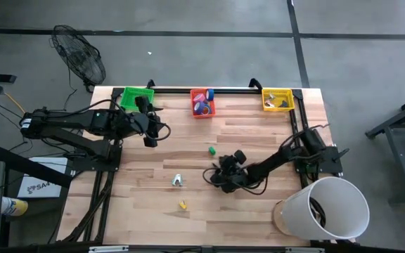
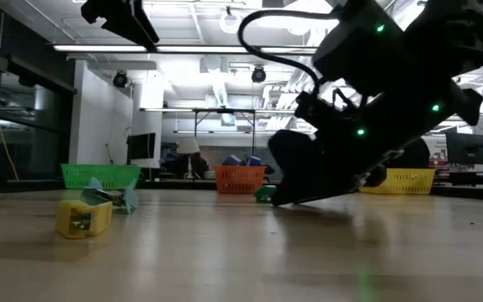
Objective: Pick and place Stapler, Stapler remover, tape
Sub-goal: Put the green stapler into the green bin
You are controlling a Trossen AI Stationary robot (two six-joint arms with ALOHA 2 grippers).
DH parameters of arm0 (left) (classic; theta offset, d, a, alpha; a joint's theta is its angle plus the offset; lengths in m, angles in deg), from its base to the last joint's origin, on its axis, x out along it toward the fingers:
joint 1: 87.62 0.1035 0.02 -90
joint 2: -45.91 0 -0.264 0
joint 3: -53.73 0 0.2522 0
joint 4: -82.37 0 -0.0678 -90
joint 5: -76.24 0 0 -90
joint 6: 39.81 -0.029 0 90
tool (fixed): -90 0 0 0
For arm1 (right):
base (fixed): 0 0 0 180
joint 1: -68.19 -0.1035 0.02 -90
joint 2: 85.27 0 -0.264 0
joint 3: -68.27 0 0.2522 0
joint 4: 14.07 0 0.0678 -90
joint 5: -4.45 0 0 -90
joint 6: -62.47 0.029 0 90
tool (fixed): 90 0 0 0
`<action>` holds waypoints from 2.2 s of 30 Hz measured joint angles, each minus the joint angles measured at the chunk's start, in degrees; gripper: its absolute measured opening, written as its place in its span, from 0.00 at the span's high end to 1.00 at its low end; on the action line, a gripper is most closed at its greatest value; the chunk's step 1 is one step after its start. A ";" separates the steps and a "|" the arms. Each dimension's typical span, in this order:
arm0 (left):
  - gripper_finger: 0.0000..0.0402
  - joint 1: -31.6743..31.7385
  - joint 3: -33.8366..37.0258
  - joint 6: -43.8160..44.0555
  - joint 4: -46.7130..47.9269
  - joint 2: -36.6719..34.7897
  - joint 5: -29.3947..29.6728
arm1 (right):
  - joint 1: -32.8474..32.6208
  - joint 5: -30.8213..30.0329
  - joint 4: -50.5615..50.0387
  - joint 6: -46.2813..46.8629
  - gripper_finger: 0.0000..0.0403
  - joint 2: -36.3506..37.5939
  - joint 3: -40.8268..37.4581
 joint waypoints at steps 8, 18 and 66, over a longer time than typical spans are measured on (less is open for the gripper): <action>0.33 0.00 0.00 0.02 0.08 0.00 -0.08 | 1.70 -3.53 -2.65 3.51 0.51 -2.93 3.35; 0.33 0.00 0.00 -0.01 1.31 0.02 -0.07 | 5.82 -2.16 -2.32 1.80 0.51 -2.91 3.38; 0.33 -0.01 0.02 -2.34 1.11 0.02 -2.64 | 10.96 16.90 0.90 -15.26 0.84 9.29 2.91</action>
